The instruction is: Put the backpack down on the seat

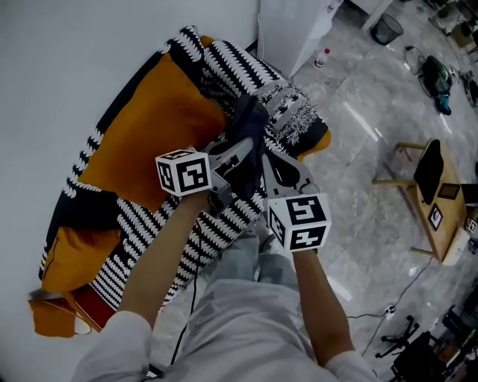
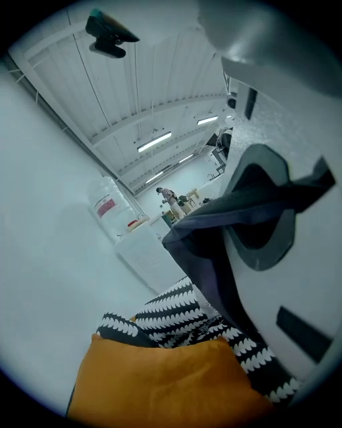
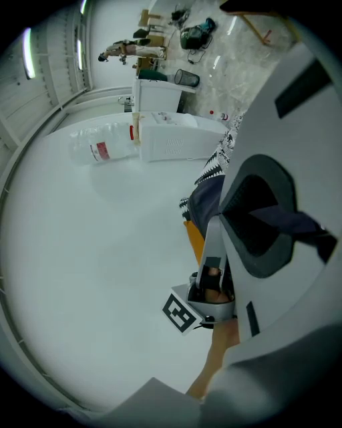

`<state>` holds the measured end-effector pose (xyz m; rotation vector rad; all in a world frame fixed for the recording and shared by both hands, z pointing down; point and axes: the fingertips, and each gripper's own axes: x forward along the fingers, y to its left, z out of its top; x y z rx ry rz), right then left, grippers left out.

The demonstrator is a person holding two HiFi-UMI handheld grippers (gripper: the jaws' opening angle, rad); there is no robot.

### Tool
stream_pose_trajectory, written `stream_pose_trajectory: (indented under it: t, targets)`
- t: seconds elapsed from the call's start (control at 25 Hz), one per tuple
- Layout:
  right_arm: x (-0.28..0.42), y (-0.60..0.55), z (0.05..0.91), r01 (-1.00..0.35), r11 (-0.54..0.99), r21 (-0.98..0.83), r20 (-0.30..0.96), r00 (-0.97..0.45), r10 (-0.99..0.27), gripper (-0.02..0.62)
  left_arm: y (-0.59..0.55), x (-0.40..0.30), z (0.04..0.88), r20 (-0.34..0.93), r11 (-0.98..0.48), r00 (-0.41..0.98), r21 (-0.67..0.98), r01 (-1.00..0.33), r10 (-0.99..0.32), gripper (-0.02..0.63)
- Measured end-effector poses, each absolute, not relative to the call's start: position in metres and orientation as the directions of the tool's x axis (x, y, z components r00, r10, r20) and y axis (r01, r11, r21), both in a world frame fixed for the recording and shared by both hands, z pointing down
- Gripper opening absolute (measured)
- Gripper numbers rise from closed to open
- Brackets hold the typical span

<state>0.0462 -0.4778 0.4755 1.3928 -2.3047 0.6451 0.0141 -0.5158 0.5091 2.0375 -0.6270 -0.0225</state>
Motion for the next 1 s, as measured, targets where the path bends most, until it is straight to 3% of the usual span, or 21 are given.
stream_pose_trajectory:
  t: [0.68, 1.0]
  targets:
    - [0.042, -0.561, 0.514, -0.865, 0.444, -0.232, 0.531, -0.496, -0.687, 0.002, -0.615, 0.002, 0.556, 0.312, -0.465, 0.884, 0.761, -0.451, -0.348, 0.028]
    - [0.026, -0.596, 0.526, -0.826, 0.503, -0.254, 0.534, -0.553, -0.639, 0.002, -0.645, -0.021, 0.569, 0.332, -0.437, 0.862, 0.757, -0.486, -0.384, 0.028]
